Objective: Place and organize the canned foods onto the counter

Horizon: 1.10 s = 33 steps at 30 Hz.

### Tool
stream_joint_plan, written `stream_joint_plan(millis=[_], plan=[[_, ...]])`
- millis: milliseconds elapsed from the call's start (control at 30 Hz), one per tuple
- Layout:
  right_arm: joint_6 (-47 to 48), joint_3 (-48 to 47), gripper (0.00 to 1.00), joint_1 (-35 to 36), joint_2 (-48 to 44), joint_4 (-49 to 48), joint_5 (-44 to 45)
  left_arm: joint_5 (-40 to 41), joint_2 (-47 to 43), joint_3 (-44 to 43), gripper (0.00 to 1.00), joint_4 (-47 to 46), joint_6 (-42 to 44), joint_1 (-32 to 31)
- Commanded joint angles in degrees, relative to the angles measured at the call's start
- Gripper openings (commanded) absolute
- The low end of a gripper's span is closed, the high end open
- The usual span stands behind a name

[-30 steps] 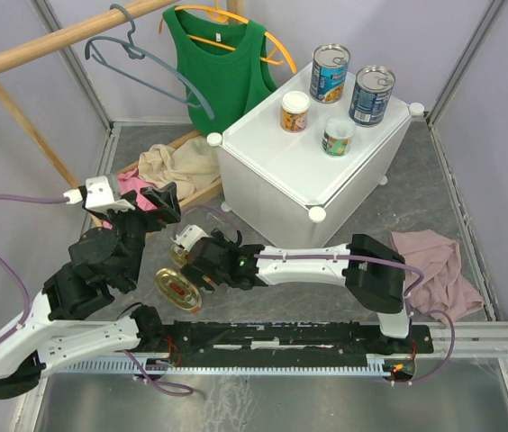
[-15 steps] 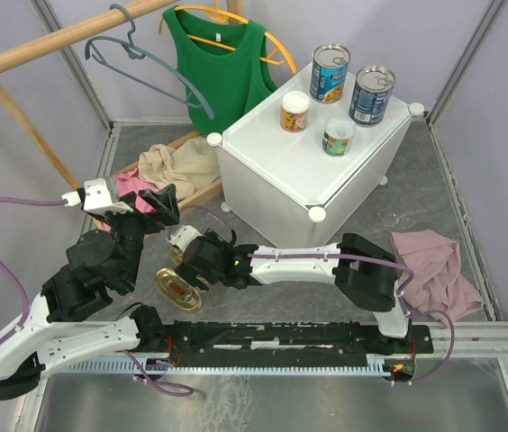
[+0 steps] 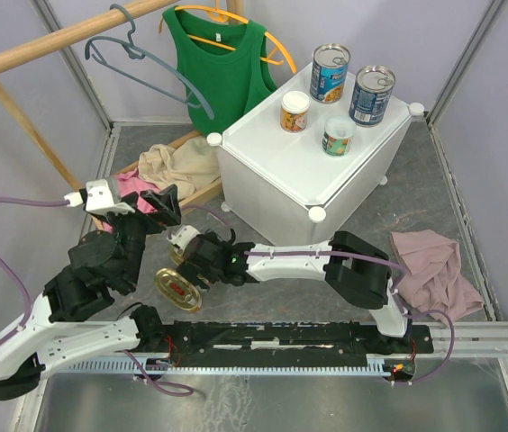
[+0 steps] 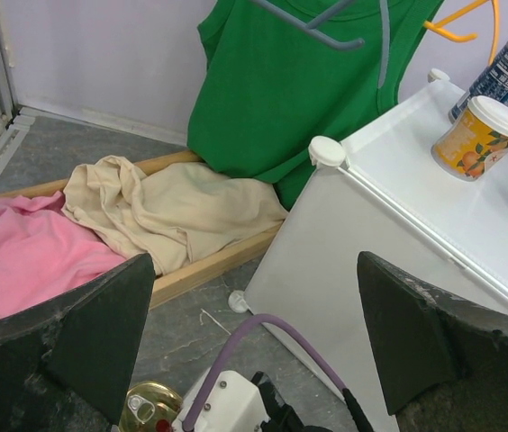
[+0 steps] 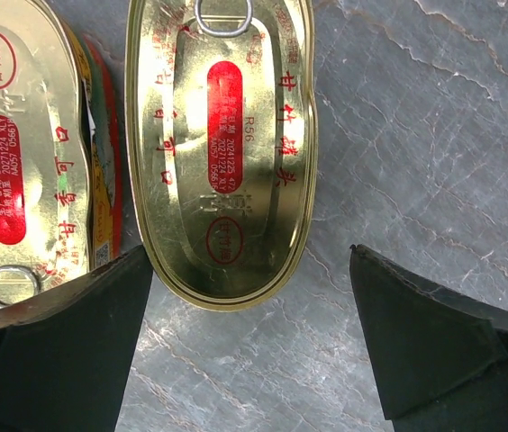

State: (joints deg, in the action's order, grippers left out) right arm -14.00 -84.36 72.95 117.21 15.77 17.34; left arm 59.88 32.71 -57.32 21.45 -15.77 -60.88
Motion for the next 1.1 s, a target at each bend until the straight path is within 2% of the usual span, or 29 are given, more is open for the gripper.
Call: stream_joint_plan(millis=[0, 367, 600, 867, 1067], plan=[[0.9, -3.0, 0.98, -0.7, 1.1, -2.5, -0.8, 0.5, -0.6, 0.6, 0.99, -3.8, 1.6, 0.0], [1.6, -4.8, 0.96, -1.8, 3.8, -3.7, -3.2, 0.7, -0.9, 1.8, 0.99, -6.1, 3.1, 0.0], [2.0, -6.3, 0.91, -2.2, 5.2, -3.8, -4.5, 0.7, -0.9, 2.6, 0.99, -6.9, 3.4, 0.0], [0.9, -4.6, 0.72, -2.7, 4.7, -4.5, -5.8, 0.5, -1.1, 2.9, 0.99, -6.9, 3.0, 0.0], [0.1, -3.8, 0.53, -2.7, 3.8, -4.4, -6.0, 0.7, -1.5, 3.1, 0.99, -6.6, 2.6, 0.0]])
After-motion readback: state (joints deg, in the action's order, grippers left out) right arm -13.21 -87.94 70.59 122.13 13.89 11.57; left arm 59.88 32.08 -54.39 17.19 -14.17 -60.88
